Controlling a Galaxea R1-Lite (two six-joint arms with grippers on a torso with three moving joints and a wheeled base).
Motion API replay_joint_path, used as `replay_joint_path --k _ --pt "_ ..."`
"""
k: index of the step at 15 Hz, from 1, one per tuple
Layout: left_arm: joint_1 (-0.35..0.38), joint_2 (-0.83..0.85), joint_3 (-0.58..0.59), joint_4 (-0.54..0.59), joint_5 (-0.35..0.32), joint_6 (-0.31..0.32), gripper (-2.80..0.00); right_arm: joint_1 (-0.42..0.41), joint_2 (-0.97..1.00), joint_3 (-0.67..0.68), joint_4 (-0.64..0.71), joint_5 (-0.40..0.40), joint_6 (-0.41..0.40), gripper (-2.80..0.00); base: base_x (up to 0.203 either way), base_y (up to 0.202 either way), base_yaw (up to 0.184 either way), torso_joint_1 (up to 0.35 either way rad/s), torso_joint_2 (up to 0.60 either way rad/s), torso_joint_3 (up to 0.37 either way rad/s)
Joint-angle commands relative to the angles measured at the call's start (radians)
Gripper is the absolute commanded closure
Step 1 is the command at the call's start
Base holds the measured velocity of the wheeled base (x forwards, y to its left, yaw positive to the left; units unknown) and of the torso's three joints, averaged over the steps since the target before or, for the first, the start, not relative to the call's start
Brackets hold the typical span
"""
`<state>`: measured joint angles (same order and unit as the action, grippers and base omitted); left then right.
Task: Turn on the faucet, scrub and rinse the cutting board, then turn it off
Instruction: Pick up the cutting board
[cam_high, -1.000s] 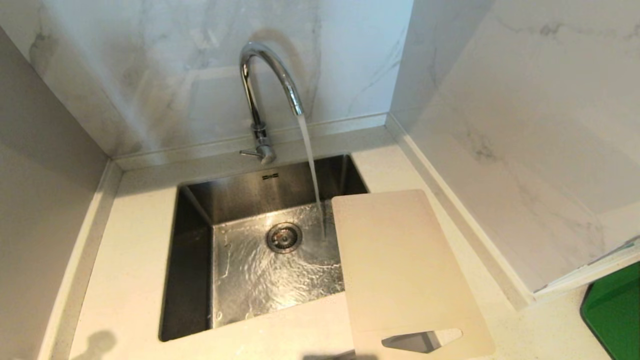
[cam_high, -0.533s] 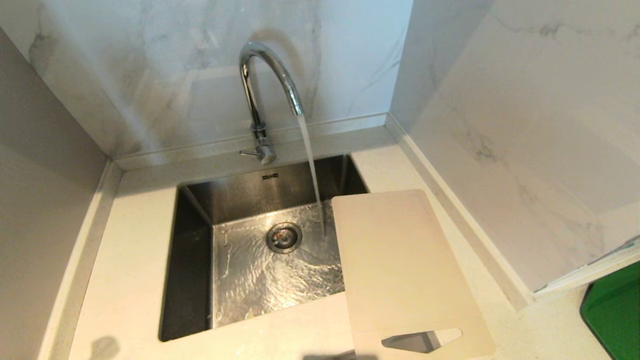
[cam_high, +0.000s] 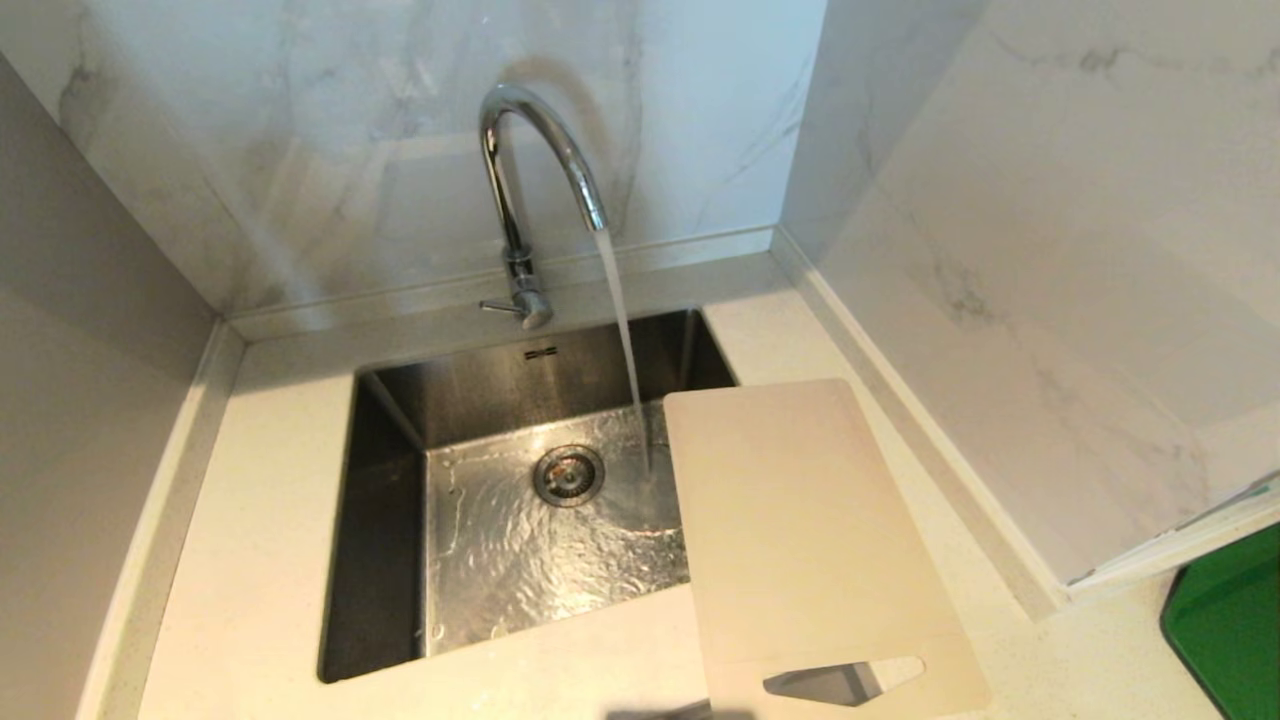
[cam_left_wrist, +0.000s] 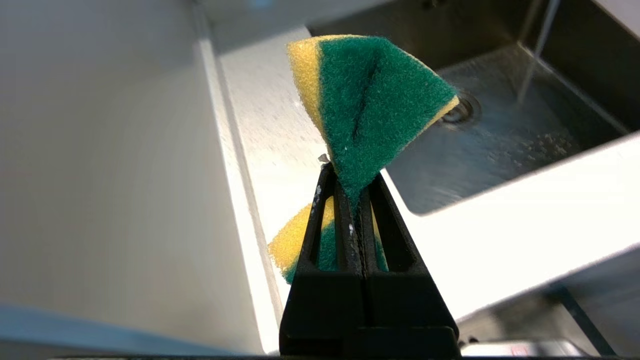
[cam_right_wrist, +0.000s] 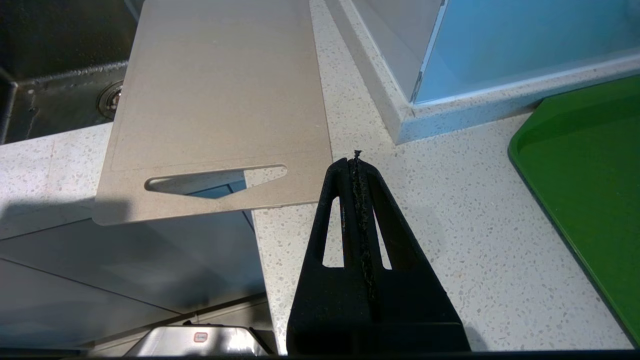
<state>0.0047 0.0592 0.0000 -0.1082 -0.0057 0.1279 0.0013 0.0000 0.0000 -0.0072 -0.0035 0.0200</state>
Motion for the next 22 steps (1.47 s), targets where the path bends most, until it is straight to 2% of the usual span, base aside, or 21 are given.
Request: replay_joint_path --k 1,2,22 --pt "-0.002 -0.064 0.005 0.096 -0.019 -0.030 0.00 0.000 0.000 0.000 0.000 0.000 0.000 0.00 0.000 0.000 0.000 0.000 0.00 0.000" --pt "-0.002 -0.064 0.006 0.120 -0.034 -0.039 0.00 0.000 0.000 0.000 0.000 0.000 0.000 0.00 0.000 0.000 0.000 0.000 0.00 0.000" --pt "-0.003 -0.062 0.003 0.119 -0.027 -0.073 0.00 0.000 0.000 0.000 0.000 0.000 0.000 0.00 0.000 0.000 0.000 0.000 0.00 0.000"
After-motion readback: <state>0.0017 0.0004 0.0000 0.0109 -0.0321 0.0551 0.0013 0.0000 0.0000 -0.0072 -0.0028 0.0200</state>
